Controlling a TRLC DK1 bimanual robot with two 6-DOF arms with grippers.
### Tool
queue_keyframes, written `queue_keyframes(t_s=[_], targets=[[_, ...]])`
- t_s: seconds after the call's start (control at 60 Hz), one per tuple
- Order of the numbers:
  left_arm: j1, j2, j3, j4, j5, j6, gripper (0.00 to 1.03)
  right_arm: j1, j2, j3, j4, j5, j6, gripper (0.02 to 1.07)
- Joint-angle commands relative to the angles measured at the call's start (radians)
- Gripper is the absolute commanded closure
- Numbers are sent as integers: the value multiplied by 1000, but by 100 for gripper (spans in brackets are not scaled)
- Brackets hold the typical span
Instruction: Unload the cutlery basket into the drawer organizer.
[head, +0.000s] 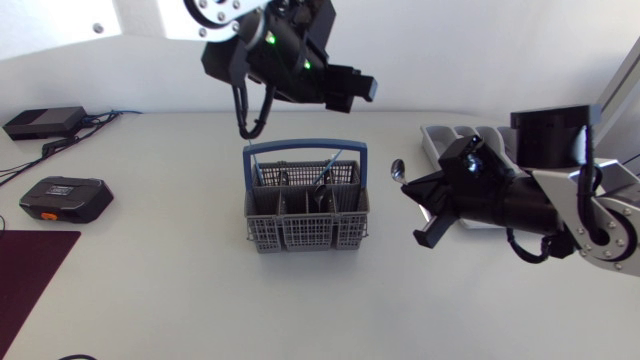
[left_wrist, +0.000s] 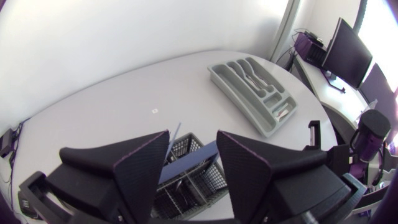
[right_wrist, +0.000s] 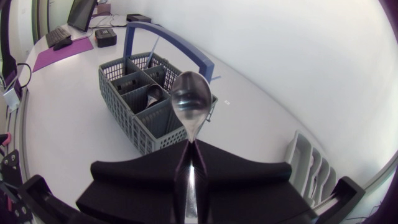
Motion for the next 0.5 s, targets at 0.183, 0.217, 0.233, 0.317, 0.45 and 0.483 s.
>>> queue_keyframes(t_s=[0.183,0.217,0.233,0.317,0.45,0.483], targets=[[31,-67,-97,14,2,78,45,-315,21,31,-160,-262,-269,101],[25,-67,-109,14,4,101,45,-358,43,48,-187,-300,-315,101],[22,-67,-118,14,4,111,45,-381,55,57,-204,-319,-342,101],[8,-72,-160,13,4,149,45,-490,130,123,-307,-409,-467,101],[-9,-69,-230,20,9,218,46,-611,251,209,-440,-458,-706,101],[-13,-67,-249,28,9,236,45,-634,283,228,-469,-461,-767,101]])
